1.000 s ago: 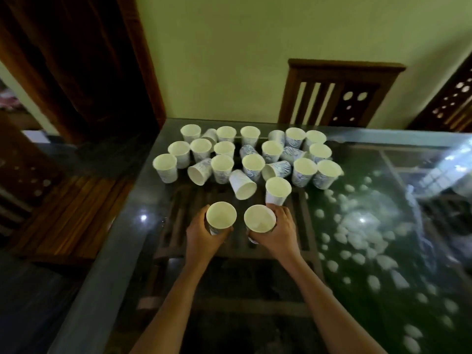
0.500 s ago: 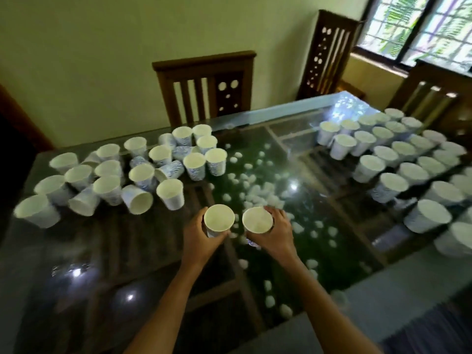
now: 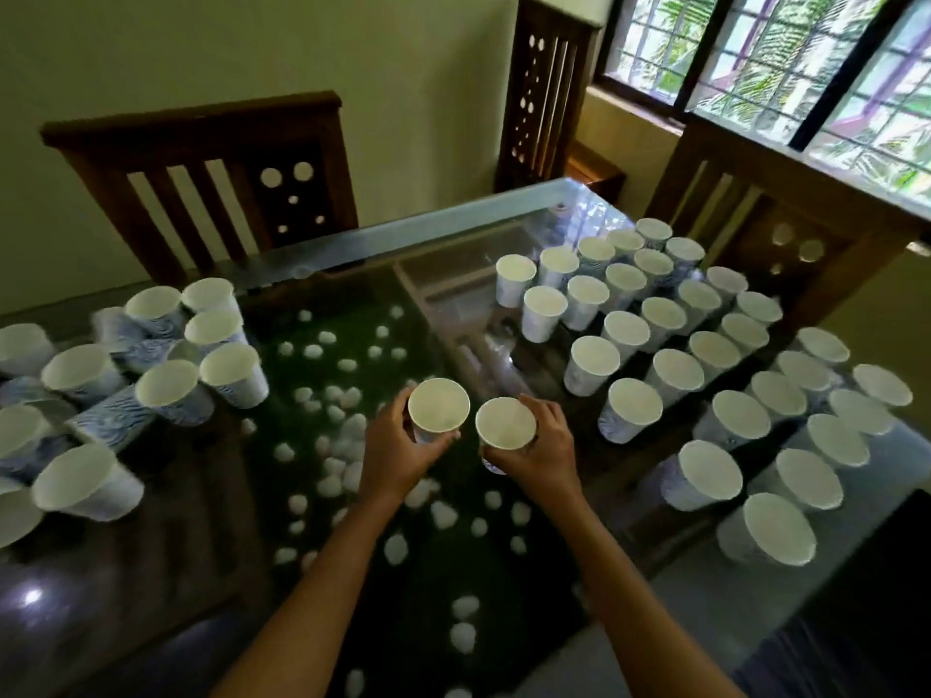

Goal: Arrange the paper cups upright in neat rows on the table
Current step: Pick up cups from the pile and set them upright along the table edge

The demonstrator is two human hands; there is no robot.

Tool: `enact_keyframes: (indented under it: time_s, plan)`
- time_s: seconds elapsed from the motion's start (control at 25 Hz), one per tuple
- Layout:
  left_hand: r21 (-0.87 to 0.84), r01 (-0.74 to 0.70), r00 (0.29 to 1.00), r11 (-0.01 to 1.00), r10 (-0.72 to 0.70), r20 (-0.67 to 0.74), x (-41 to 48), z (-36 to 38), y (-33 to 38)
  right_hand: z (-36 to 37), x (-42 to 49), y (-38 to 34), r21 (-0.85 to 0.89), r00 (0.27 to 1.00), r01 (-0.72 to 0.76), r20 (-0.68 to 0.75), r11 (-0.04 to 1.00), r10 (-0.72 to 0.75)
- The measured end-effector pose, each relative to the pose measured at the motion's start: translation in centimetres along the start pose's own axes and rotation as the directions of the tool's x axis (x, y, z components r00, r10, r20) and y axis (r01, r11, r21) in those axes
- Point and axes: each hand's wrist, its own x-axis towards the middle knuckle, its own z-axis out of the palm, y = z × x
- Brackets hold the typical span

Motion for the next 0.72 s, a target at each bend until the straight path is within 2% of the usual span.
enact_keyframes:
  time_s: [0.2, 0.32, 0.52, 0.72]
  plan:
    - [0.037, 0.044, 0.998, 0.998, -0.042, -0.055, 7.0, 4.5, 1.9, -1.0, 7.2, 1.7, 0.042, 1.0, 0.011, 0.019, 0.999, -0.012]
    - [0.038, 0.081, 0.994, 0.996, -0.078, -0.081, 11.8, 6.2, 2.2, 0.4, 11.2, 2.1, 0.078, 0.998, 0.051, -0.026, 0.996, -0.05]
    - [0.061, 0.091, 0.995, 0.994, -0.088, -0.05, 18.7, 8.2, 0.5, 3.8, 15.4, 2.9, 0.138, 0.992, 0.069, -0.119, 0.988, -0.053]
    - [0.079, 0.06, 0.998, 0.995, -0.059, -0.01, 23.2, 9.8, -1.4, 5.9, 18.2, 3.9, 0.203, 0.987, 0.073, -0.154, 0.977, -0.042]
